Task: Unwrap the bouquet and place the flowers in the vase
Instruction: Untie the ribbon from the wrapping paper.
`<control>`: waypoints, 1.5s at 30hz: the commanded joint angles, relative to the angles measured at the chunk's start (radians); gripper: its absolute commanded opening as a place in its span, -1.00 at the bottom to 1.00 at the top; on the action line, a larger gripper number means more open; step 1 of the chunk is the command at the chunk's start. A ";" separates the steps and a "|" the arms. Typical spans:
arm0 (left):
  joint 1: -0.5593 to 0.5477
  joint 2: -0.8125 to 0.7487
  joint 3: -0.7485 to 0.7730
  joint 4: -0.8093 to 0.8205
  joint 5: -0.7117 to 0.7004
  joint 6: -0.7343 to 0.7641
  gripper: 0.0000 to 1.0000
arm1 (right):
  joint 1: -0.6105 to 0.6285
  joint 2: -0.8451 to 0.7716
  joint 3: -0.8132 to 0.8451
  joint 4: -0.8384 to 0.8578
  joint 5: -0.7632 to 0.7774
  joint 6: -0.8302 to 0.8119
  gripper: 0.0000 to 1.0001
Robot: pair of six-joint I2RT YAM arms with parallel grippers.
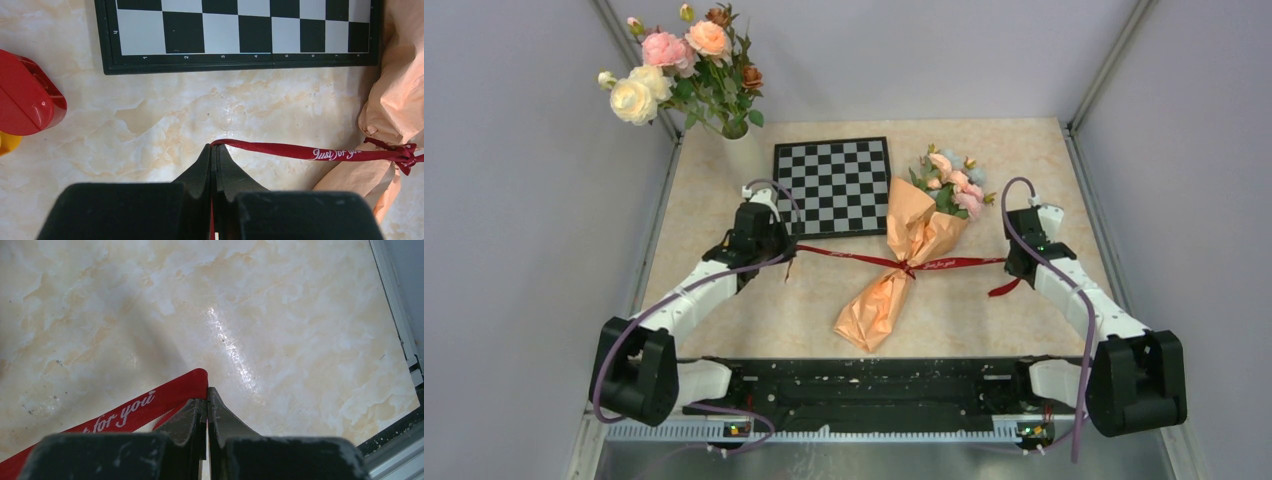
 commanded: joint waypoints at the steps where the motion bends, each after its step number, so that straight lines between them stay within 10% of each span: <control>1: 0.016 -0.034 -0.012 0.005 0.003 0.010 -1.00 | -0.027 -0.030 0.025 0.007 0.029 0.008 -1.00; 45: 0.176 -0.171 0.024 -0.127 -0.069 0.001 -1.00 | -0.099 -0.128 0.103 -0.081 0.157 0.002 -1.00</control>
